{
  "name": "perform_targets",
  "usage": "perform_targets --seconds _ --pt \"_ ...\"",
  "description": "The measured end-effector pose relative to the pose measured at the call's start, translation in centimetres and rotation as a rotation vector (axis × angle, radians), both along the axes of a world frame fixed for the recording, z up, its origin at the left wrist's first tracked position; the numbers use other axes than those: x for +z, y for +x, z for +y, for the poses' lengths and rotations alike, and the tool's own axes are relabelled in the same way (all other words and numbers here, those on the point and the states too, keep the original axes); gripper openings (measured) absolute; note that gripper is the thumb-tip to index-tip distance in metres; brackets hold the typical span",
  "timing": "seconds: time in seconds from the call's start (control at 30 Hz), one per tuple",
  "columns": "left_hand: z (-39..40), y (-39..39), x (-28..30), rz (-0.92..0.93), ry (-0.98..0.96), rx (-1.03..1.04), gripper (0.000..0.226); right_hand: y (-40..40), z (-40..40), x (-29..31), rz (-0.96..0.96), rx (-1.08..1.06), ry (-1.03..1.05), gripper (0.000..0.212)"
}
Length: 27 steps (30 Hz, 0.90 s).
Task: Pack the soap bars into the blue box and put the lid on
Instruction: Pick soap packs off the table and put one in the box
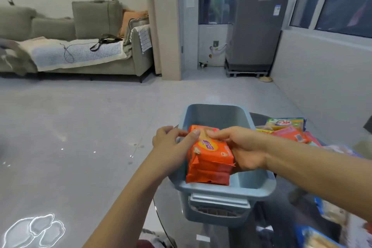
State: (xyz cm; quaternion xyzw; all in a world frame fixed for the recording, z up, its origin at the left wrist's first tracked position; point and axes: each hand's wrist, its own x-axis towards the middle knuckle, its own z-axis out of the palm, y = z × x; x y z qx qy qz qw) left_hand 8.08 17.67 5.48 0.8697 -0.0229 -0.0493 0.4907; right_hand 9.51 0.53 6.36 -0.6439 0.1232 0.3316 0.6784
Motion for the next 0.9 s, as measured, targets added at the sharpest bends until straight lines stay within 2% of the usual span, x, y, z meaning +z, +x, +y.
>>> perform_targets --seconds 0.03,0.13,0.23,0.27,0.4,0.5,0.67,0.8,0.9 --pt "0.2 0.2 -0.4 0.024 -0.053 0.005 0.056 0.3 0.1 -0.2 0.023 0.020 -0.010 0.035" --pt "0.5 0.3 -1.1 0.161 -0.240 -0.048 0.062 0.9 0.3 -1.1 0.085 0.071 -0.030 0.035" --pt "1.1 0.7 -1.7 0.195 -0.342 -0.086 0.029 1.2 0.8 -1.8 0.145 0.136 -0.047 0.036" --pt "1.1 0.7 -1.9 0.199 -0.345 -0.101 0.026 1.2 1.0 -2.0 0.161 0.147 -0.056 0.035" --pt "1.5 1.3 -2.8 0.280 -0.433 -0.158 0.053 1.1 1.6 -2.5 0.191 0.092 -0.059 0.029" --pt "1.7 1.6 -3.4 0.318 -0.509 -0.160 0.063 0.9 1.9 -2.9 0.184 0.019 -0.026 0.023" --pt "1.5 1.9 -3.7 0.309 -0.508 -0.163 0.073 0.7 2.3 -3.5 0.194 0.005 -0.015 0.014" --pt "1.4 1.8 -3.6 0.286 -0.498 -0.170 0.075 1.0 3.0 -4.8 0.211 0.028 -0.036 0.029" --pt "1.6 1.8 -4.1 0.285 -0.518 -0.143 0.068 1.6 2.8 -4.9 0.212 0.091 -0.140 0.037"
